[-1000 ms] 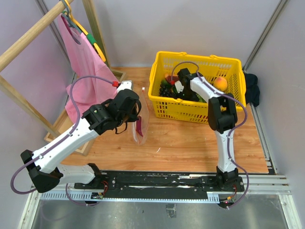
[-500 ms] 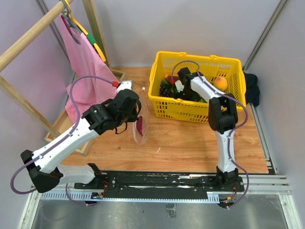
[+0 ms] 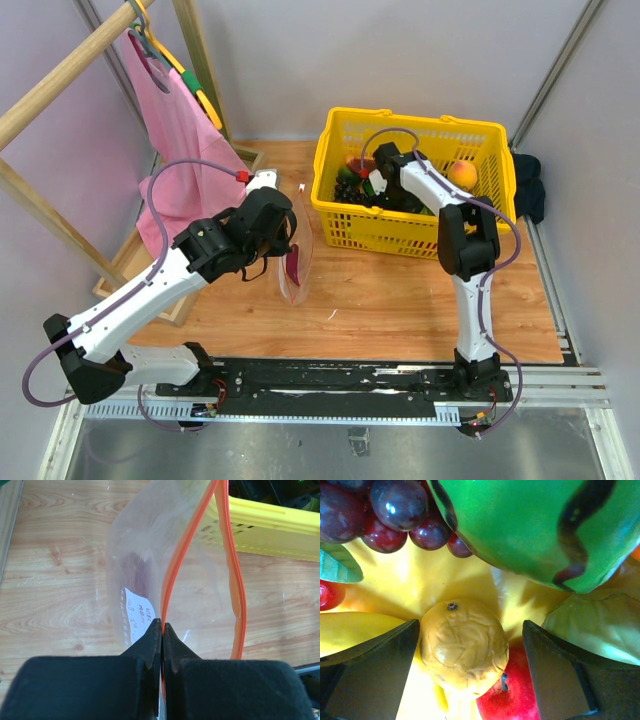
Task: Place the food in the zip-top bag and seal the zipper
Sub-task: Pick up the fake vegetable from the bin.
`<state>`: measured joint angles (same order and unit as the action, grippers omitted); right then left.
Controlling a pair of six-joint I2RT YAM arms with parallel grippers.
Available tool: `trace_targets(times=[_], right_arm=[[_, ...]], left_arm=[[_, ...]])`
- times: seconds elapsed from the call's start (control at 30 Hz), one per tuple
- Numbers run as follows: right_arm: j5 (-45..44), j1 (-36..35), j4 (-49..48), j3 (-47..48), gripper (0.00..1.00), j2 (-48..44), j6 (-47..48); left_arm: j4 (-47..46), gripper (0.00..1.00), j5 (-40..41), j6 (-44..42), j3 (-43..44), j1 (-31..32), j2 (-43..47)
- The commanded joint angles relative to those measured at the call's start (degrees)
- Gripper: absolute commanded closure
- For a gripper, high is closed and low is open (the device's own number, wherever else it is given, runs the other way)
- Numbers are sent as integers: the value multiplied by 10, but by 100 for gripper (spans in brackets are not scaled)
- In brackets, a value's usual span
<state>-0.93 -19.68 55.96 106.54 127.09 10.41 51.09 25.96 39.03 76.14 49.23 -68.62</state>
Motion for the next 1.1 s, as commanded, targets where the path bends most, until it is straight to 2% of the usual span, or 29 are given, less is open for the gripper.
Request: trace_targets(times=[0.0,0.1,0.27,0.47,0.83,1.07], right_arm=[[-40,13,64,-12,15,32,14],[-34,15,63,-13,24,36,14],[-24,14,56,-15,48,16,9],[2,13,30,-29,62,-44,-2],[16,10,-31,-55,80,-155,-49],[35,9,-93,-92,84,-234,-92]], left_arm=[[-14,100,3,1,-2,-4,12],[-15,100,1,1,-3,-4,11],[-17,100,-4,1,-1,-4,11],[-25,100,-12,1,-4,-4,18],[-35,100,-26,0,-3,-4,15],[-39,99,-31,-1,0,-4,9]])
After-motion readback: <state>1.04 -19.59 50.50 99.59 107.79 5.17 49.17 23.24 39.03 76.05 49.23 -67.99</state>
